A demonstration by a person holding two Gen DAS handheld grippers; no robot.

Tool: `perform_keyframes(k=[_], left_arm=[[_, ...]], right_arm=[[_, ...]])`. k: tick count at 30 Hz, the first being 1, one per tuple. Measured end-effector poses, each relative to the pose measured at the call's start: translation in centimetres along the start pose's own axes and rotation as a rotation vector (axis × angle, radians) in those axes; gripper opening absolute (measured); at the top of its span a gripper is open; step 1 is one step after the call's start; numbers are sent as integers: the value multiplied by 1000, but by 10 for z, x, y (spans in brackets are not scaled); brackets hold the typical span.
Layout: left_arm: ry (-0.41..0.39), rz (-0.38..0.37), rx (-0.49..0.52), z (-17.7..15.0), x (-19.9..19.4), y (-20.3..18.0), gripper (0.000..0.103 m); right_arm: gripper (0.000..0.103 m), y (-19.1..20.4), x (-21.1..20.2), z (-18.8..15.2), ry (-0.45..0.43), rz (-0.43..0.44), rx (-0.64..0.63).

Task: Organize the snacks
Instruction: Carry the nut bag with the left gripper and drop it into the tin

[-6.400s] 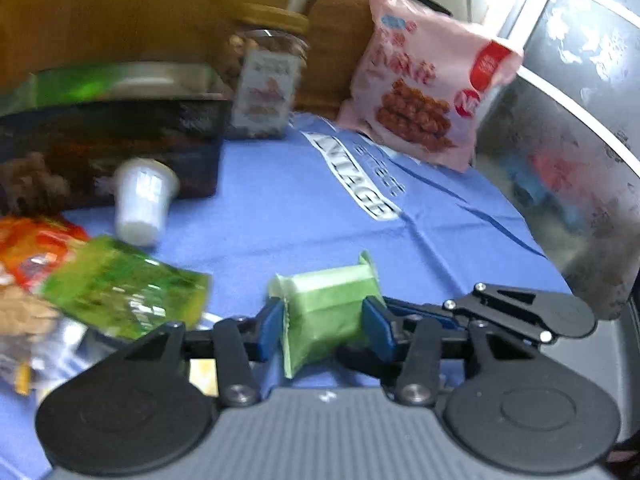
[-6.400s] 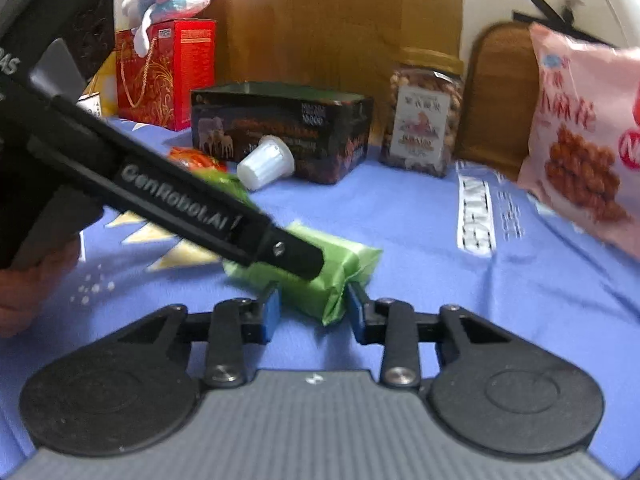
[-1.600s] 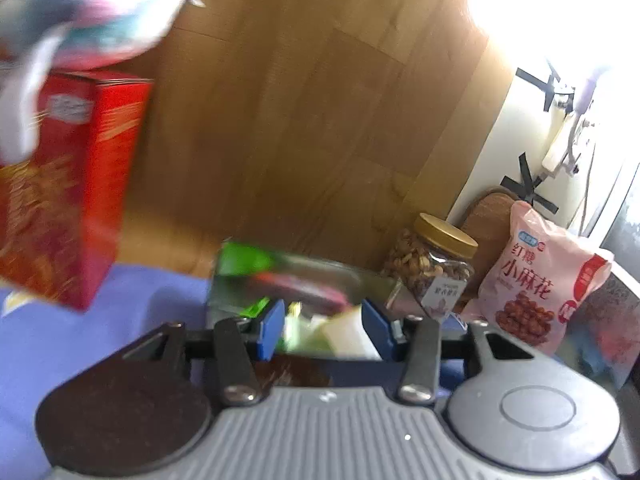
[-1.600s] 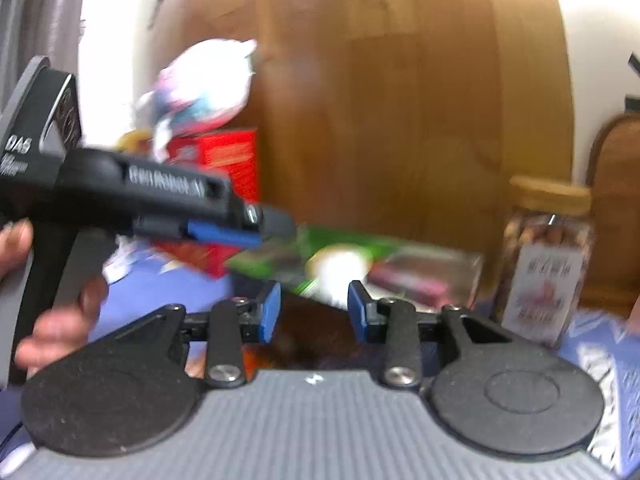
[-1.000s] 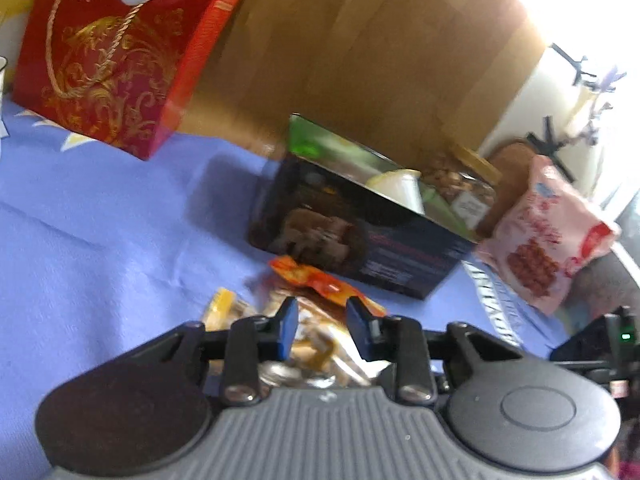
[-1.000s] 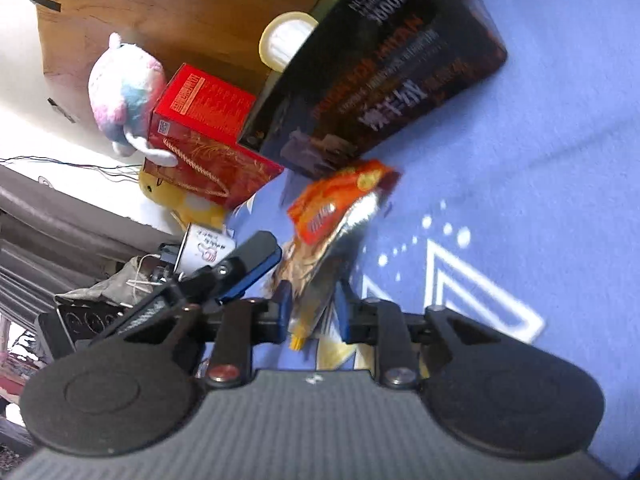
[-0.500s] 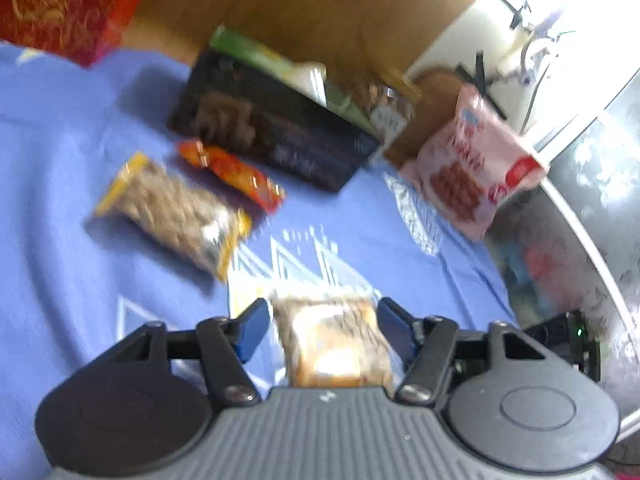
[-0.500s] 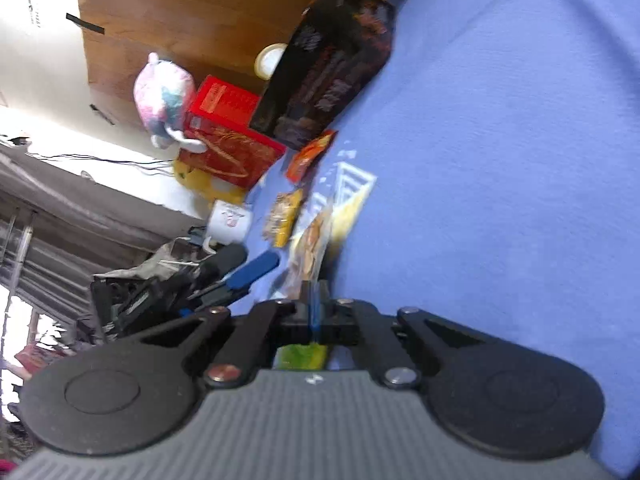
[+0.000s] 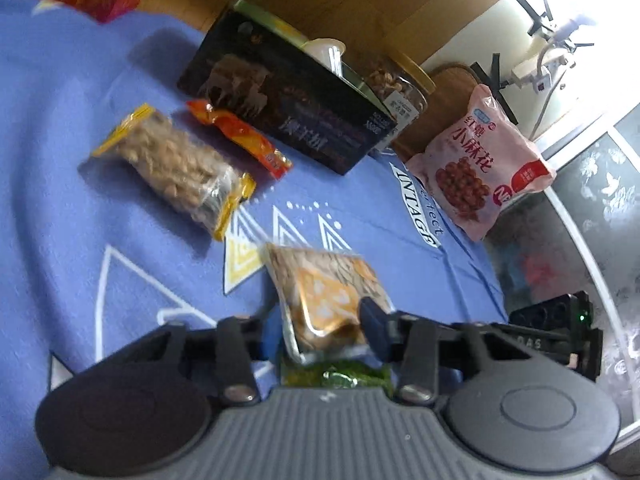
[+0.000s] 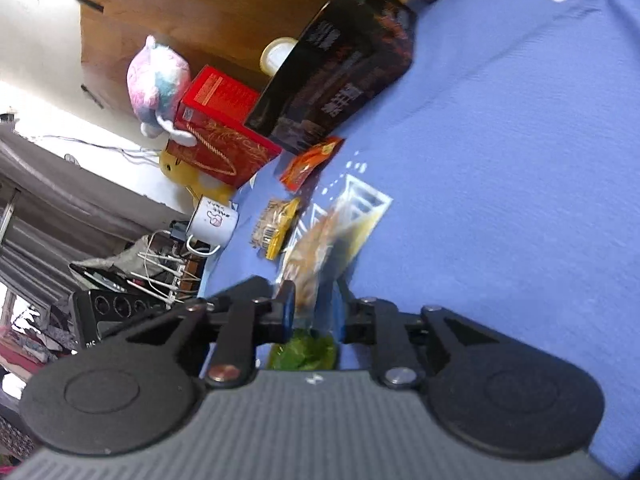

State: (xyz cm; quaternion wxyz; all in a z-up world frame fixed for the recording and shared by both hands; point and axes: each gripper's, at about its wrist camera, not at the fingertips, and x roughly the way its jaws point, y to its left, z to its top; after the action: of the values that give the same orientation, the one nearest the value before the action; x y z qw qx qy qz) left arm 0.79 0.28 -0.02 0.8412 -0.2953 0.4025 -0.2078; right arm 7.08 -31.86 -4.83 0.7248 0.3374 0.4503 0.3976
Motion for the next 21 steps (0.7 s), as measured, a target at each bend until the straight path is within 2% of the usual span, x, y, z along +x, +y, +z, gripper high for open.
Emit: perform_keyframes(k=[4, 9, 12, 16, 21], left_arm=[[-14, -16, -25, 0, 0, 7, 33], [-25, -4, -38, -1, -2, 9, 26], [-39, -42, -62, 1, -11, 12, 25], [-86, -58, 8, 18, -24, -7, 24], [-133, -50, 100, 60, -24, -29, 24]], right_arm=[[23, 14, 11, -3, -7, -52, -85], [17, 26, 21, -9, -24, -95, -141], [16, 35, 18, -11, -36, -89, -175], [16, 52, 10, -6, -86, -58, -207], [17, 80, 11, 15, -187, -89, -323]])
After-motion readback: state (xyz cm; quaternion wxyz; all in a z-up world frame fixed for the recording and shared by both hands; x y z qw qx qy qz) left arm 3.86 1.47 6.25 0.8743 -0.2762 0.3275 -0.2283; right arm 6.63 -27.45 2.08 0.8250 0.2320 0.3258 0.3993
